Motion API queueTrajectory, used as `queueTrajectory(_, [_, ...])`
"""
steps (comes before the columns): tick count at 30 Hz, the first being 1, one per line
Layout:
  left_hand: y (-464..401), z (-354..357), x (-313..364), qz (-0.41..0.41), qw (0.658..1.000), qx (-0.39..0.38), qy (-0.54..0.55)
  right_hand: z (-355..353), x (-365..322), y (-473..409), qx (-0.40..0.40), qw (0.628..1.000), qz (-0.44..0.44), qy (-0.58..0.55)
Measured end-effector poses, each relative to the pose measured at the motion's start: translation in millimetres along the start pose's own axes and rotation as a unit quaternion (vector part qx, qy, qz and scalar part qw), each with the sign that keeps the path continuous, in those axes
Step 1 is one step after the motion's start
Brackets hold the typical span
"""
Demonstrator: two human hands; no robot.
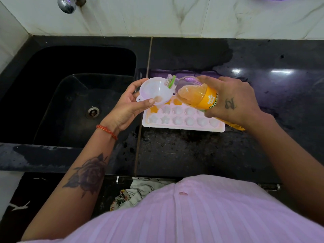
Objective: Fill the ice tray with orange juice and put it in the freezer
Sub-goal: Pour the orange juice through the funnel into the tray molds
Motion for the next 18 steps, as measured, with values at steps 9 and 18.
queueTrajectory(9, [-5, 10, -15, -0.018, 1.000, -0.024, -0.003, 2, 11, 11, 0.001, 1.000, 0.003, 0.028])
queueTrajectory(18, [-8, 13, -18, -0.026, 0.999, -0.025, 0.001, -1, 15, 13, 0.005, 0.997, 0.007, 0.076])
Point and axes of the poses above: each hand's wrist, its own y-axis away from the middle knuckle, its own z-axis out of the palm, x = y × z, the point moved 8 cm from there along -y, towards the middle knuckle, and after that the axes turned 14 degrees about y, right-handed, at the moved point
